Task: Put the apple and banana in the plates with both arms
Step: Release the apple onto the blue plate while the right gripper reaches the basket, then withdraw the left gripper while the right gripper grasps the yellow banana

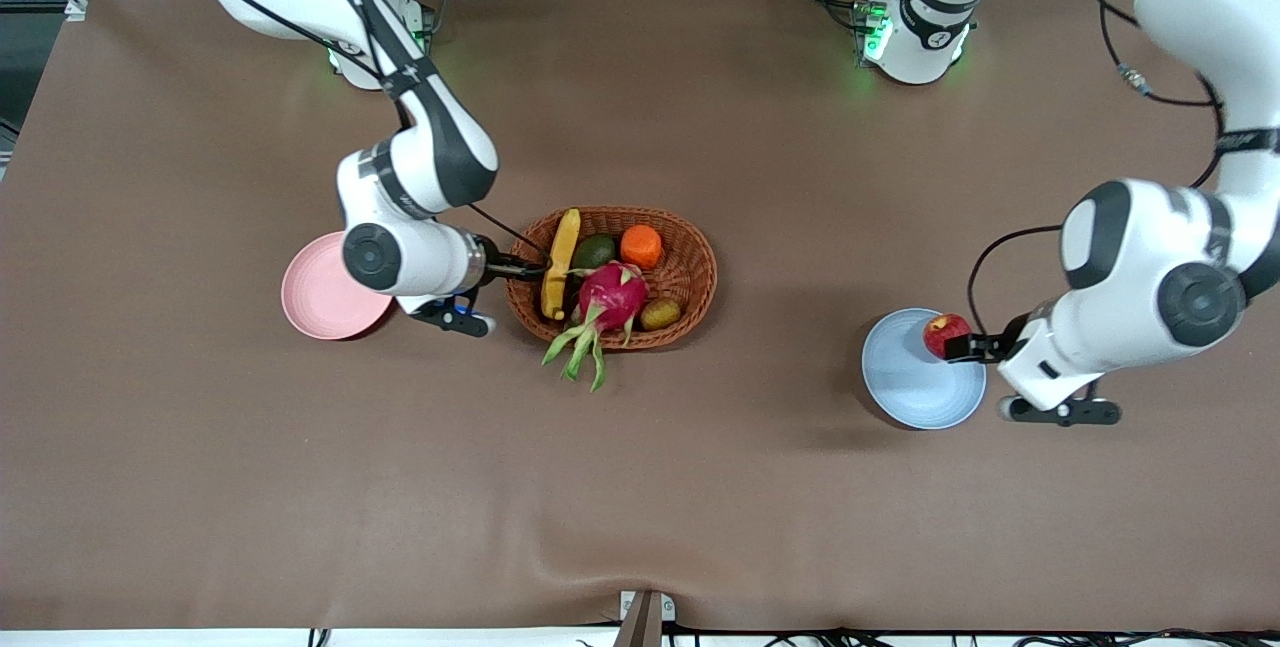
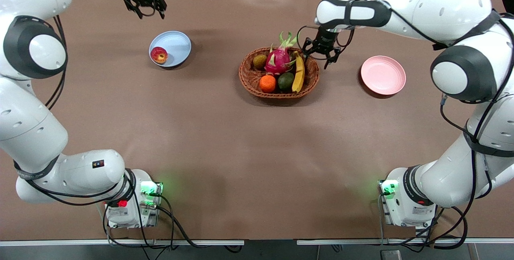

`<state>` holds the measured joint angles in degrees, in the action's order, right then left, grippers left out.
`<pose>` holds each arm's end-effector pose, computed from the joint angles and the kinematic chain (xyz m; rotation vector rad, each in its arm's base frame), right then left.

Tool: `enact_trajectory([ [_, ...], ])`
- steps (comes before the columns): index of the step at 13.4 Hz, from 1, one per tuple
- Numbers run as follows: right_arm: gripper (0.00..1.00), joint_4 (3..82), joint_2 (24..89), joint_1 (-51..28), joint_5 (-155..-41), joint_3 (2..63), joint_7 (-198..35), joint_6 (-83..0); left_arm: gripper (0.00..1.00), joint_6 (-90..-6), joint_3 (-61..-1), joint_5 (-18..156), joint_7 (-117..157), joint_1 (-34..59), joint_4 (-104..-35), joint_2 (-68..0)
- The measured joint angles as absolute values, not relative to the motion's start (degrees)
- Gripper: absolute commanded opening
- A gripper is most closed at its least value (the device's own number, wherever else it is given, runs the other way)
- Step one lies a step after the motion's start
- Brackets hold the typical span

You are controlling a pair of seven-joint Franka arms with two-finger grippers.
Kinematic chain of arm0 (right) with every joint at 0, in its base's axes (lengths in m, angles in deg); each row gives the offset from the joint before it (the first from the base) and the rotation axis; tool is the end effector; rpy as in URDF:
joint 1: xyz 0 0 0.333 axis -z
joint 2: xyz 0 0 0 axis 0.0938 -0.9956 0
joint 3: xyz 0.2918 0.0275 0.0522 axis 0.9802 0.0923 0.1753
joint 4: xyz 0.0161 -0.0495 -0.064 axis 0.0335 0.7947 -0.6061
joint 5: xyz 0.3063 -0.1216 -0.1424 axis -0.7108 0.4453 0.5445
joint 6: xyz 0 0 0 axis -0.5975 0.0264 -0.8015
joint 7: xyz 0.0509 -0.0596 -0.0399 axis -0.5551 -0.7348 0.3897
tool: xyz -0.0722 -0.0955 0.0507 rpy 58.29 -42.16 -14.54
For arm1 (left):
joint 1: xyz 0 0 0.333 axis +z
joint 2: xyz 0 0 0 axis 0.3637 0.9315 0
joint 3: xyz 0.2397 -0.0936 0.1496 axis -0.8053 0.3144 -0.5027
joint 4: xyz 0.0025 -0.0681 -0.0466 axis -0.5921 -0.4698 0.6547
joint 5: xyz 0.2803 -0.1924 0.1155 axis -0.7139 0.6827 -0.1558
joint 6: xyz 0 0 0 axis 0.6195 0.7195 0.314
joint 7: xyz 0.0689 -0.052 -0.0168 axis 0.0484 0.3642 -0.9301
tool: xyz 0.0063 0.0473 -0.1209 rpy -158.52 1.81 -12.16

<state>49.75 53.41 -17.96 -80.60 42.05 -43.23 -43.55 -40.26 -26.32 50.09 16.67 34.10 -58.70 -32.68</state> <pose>0.5003 0.2860 0.2456 -2.9115 0.4429 0.5693 0.6299 -0.0647 0.3629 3.1334 -0.0600 -0.1172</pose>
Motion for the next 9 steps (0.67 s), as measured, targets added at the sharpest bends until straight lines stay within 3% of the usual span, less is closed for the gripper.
enact_trajectory([
  [9,0.85,49.89,50.61,-22.09,-80.93,42.04,-36.76,-45.99,1.0,-31.42,-25.35,45.79,16.9,33.92,-56.91,-47.39],
])
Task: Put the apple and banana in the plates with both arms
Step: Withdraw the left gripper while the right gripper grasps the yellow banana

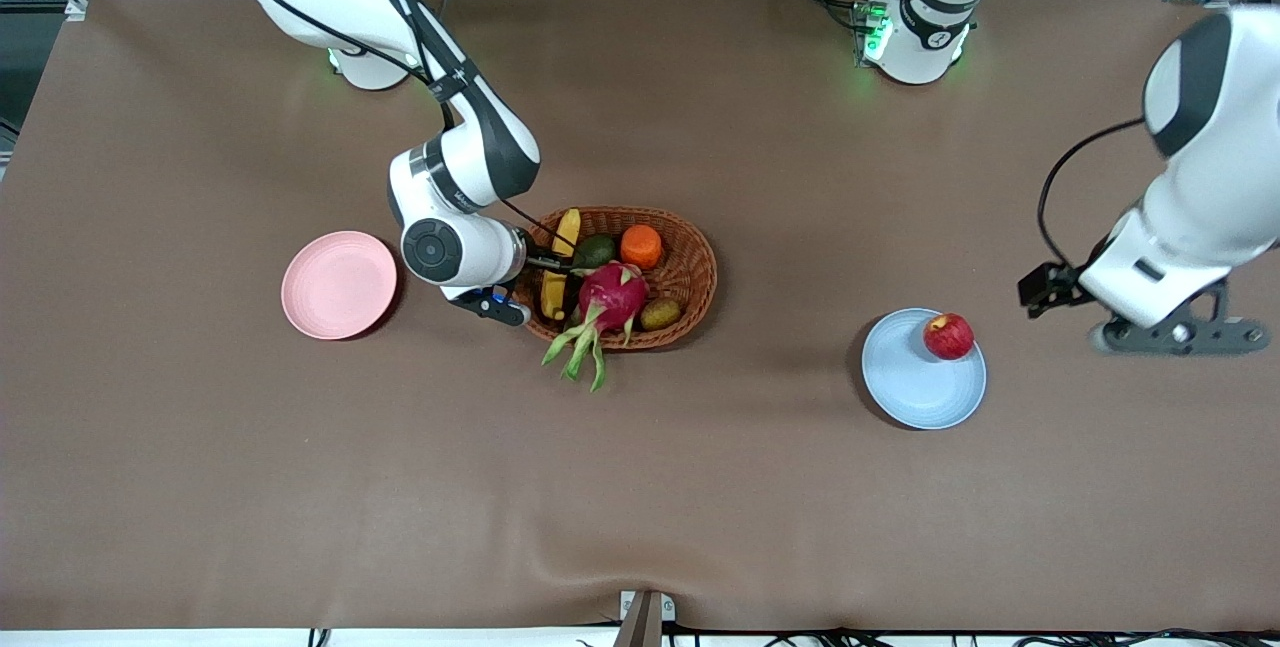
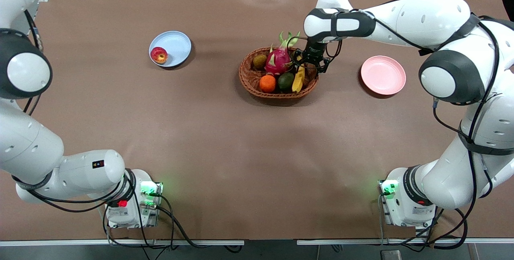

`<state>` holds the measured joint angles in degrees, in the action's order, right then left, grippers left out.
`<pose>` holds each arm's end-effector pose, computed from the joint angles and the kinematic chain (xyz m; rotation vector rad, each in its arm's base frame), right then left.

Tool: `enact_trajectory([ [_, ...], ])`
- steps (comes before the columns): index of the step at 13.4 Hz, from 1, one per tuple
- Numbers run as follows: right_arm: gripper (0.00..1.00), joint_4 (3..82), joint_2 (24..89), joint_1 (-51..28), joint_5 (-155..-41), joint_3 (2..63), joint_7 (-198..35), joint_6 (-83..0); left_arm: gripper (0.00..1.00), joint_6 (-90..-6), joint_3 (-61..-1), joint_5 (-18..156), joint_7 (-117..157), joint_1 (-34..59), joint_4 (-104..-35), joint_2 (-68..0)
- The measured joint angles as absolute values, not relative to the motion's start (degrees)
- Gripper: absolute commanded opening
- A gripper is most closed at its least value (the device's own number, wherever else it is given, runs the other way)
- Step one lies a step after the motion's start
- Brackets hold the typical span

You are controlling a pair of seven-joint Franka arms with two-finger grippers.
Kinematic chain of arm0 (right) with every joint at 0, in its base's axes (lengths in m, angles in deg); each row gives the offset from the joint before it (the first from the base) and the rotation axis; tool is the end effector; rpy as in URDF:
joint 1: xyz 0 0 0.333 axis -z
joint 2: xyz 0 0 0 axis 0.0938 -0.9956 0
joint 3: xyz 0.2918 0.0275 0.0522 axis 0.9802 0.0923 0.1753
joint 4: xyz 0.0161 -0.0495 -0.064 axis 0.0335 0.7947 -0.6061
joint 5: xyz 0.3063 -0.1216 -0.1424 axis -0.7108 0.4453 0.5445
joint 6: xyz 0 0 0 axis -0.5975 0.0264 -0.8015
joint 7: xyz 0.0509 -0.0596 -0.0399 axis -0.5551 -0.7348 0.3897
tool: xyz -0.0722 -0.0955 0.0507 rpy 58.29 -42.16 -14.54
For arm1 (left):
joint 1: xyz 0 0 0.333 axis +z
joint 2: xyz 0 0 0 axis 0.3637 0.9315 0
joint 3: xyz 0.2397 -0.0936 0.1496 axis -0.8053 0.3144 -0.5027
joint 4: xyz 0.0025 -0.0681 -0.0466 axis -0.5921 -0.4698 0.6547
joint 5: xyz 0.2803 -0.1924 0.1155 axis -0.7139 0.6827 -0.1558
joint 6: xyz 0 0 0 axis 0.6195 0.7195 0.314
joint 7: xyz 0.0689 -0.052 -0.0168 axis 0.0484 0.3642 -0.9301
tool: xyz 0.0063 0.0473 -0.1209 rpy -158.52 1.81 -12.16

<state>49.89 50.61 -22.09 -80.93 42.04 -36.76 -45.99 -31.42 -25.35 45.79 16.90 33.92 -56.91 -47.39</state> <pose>0.4795 0.3203 0.2187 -2.9328 0.5351 0.6031 0.5886 -0.0679 0.5148 -2.9899 0.0921 -0.1027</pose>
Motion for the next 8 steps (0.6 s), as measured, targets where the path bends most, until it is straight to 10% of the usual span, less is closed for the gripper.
enact_trajectory([
  [6,0.64,50.24,49.03,-23.95,-80.95,41.97,-35.0,-49.58,1.0,-27.8,-25.48,51.06,16.89,33.97,-56.91,-54.67],
  [8,0.36,50.43,48.84,-24.32,-80.95,41.95,-35.0,-50.48,1.0,-25.95,-26.49,53.67,16.1,33.5,-56.93,-56.55],
])
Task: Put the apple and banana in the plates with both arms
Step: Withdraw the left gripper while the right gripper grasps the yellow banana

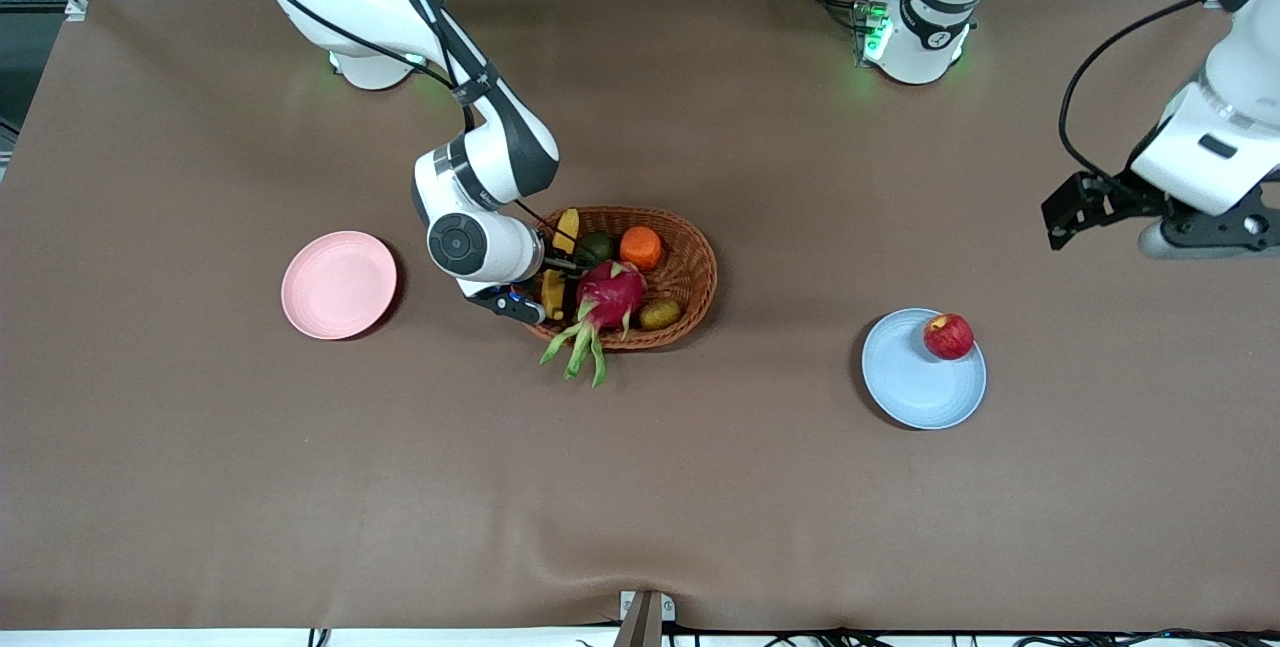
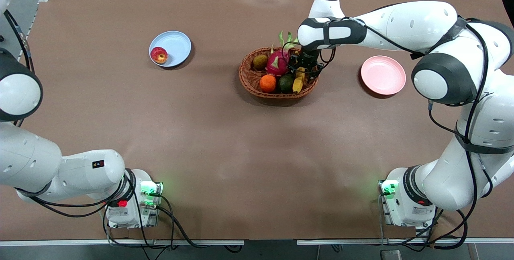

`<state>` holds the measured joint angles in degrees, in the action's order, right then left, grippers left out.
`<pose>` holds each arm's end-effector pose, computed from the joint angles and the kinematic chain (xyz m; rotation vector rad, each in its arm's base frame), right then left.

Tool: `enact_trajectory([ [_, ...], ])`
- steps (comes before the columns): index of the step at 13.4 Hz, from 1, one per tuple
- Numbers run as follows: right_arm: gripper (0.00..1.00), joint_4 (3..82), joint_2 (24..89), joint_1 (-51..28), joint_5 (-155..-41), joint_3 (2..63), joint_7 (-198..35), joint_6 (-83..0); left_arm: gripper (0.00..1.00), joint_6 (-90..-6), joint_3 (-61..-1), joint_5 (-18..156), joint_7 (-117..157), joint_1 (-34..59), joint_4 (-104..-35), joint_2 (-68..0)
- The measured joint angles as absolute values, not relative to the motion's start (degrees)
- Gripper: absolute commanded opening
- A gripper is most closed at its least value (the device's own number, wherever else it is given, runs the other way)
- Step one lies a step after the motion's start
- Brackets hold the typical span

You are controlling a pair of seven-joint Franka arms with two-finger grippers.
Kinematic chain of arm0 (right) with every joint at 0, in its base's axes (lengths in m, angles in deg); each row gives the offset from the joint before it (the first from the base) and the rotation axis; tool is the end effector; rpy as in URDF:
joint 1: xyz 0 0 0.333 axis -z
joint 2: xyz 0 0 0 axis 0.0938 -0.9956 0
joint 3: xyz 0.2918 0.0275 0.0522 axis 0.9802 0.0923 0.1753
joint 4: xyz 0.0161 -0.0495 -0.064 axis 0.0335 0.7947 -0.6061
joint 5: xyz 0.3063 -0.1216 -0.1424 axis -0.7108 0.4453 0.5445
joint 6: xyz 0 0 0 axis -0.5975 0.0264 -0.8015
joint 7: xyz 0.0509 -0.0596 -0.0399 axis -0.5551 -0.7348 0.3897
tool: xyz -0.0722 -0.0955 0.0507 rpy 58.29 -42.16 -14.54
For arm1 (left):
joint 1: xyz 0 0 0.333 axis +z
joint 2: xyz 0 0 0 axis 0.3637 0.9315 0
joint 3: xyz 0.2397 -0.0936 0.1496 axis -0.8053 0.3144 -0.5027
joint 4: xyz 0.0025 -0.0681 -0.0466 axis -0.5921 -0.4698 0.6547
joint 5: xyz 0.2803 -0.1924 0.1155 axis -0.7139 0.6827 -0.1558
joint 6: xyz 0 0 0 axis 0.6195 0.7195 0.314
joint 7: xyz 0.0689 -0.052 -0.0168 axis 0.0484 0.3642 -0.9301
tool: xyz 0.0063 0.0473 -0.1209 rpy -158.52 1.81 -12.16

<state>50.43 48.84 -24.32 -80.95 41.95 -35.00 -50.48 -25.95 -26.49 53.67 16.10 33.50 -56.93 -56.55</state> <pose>0.4726 0.3372 0.2011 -2.9399 0.5527 0.5527 0.5408 -0.0811 0.5889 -3.0660 0.0130 -0.1609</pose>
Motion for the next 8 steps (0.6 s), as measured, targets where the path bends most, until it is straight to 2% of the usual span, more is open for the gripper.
enact_trajectory([
  [1,0.31,50.45,48.74,-24.45,-80.95,41.95,-35.0,-50.72,1.0,-24.74,-28.59,54.44,15.39,31.68,-56.93,-57.6],
  [4,0.0,50.44,48.62,-24.71,-81.1,42.01,-34.95,-51.43,1.0,-20.54,-37.64,55.86,13.72,22.97,-56.94,-59.86],
  [6,0.0,50.43,48.6,-24.73,-81.11,42.0,-34.95,-51.48,1.0,-18.24,-40.83,58.5,13.54,20.88,-56.96,-60.83],
  [8,0.0,50.42,48.6,-24.73,-81.11,41.99,-34.95,-51.47,1.0,-17.34,-41.37,59.51,13.39,20.84,-56.97,-61.42],
])
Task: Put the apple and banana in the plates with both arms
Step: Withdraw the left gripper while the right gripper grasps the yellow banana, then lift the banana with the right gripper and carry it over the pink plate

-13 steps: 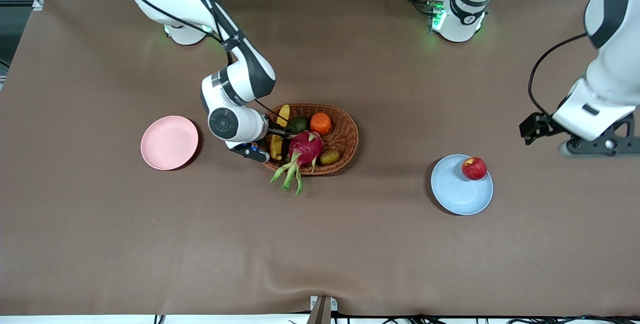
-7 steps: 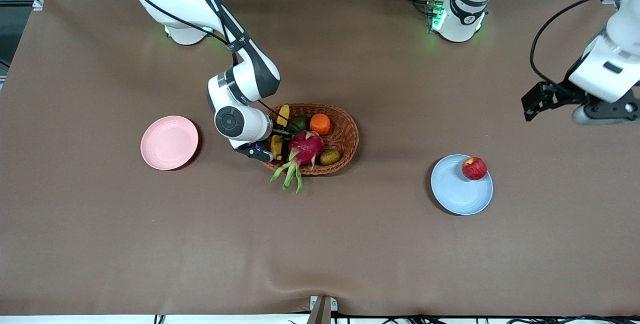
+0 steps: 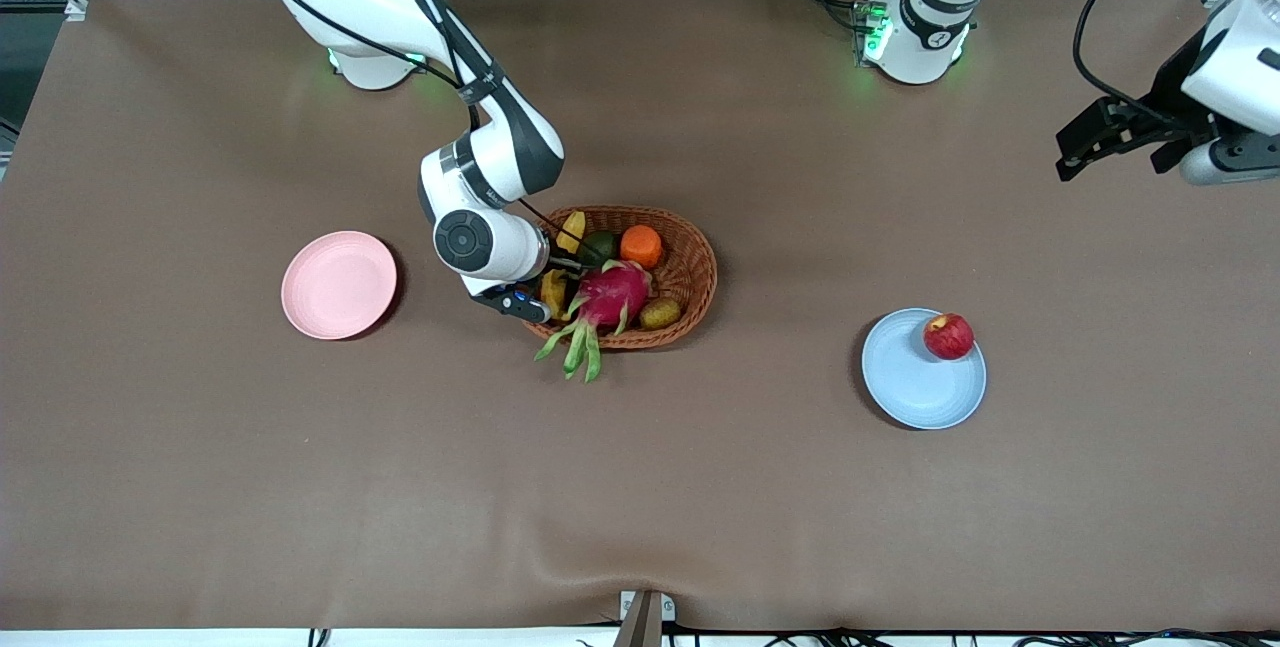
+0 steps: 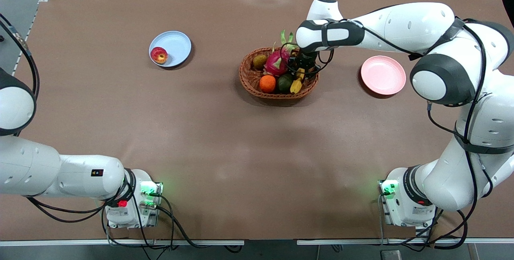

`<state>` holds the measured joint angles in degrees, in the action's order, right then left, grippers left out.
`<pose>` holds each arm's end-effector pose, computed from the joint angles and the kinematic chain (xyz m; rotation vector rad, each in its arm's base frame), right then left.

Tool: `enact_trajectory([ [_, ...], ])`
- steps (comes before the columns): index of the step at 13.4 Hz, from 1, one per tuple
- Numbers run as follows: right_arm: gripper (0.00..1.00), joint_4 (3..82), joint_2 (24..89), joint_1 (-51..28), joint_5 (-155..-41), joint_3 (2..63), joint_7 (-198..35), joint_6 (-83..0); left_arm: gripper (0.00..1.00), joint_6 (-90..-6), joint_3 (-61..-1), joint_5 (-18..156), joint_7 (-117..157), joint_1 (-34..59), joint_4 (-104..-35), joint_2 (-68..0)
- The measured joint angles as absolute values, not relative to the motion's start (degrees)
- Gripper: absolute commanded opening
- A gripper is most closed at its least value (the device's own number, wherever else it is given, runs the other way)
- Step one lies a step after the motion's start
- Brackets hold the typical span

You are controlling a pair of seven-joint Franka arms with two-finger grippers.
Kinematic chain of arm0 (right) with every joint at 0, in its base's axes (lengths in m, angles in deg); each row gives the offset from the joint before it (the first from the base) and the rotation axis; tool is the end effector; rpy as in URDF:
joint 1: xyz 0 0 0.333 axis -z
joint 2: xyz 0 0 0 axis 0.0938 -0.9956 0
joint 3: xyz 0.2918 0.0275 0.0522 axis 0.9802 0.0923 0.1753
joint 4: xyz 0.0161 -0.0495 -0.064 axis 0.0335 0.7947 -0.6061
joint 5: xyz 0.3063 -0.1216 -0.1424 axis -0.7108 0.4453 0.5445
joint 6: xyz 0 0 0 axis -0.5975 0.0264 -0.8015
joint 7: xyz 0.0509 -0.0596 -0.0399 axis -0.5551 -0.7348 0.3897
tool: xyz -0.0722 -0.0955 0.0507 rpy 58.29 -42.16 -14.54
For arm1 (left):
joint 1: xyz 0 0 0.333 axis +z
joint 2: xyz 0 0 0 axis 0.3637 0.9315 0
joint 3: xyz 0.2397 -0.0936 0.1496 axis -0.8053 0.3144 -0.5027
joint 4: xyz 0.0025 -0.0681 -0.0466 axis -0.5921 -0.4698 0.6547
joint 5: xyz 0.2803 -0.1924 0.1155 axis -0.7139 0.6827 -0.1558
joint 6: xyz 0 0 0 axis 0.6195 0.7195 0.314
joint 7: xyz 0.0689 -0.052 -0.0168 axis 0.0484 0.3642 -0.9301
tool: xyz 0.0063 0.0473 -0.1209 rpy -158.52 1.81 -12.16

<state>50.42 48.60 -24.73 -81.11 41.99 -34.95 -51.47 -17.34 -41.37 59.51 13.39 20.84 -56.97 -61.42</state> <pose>0.4720 0.3414 0.1996 -2.9368 0.5491 0.5368 0.5008 -0.0734 0.6162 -3.1296 -0.1271 -0.0340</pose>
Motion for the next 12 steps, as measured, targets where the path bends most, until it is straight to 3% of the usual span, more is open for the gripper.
enact_trajectory([
  [1,0.03,50.42,48.6,-24.74,-81.11,41.99,-34.95,-51.47,1.0,-17.27,-41.35,59.56,13.34,20.82,-57.02,-61.47],
  [2,0.53,50.42,48.6,-24.74,-81.12,41.98,-34.93,-51.47,1.0,-17.23,-41.35,59.56,13.3,20.82,-57.2,-61.46],
  [5,0.64,50.47,48.09,-24.76,-81.14,41.96,-34.8,-52.04,1.0,-17.23,-41.36,59.57,13.18,20.84,-57.77,-61.38],
  [6,0.62,50.59,47.34,-24.78,-81.14,41.96,-34.8,-52.93,1.0,-17.23,-41.36,59.57,13.04,20.84,-57.83,-61.32],
  [7,0.37,50.69,46.45,-24.89,-81.14,41.98,-34.8,-54.22,1.0,-17.23,-41.36,59.57,12.96,20.84,-57.87,-61.22],
  [8,0.02,50.79,45.57,-25.07,-81.14,41.98,-34.8,-55.42,1.0,-17.23,-41.36,59.57,12.93,20.84,-57.95,-61.11],
  [12,0.0,49.3,45.52,-25.1,-81.18,41.65,-34.79,-52.93,1.0,-17.23,-41.37,59.57,12.88,20.85,-58.15,-60.91],
])
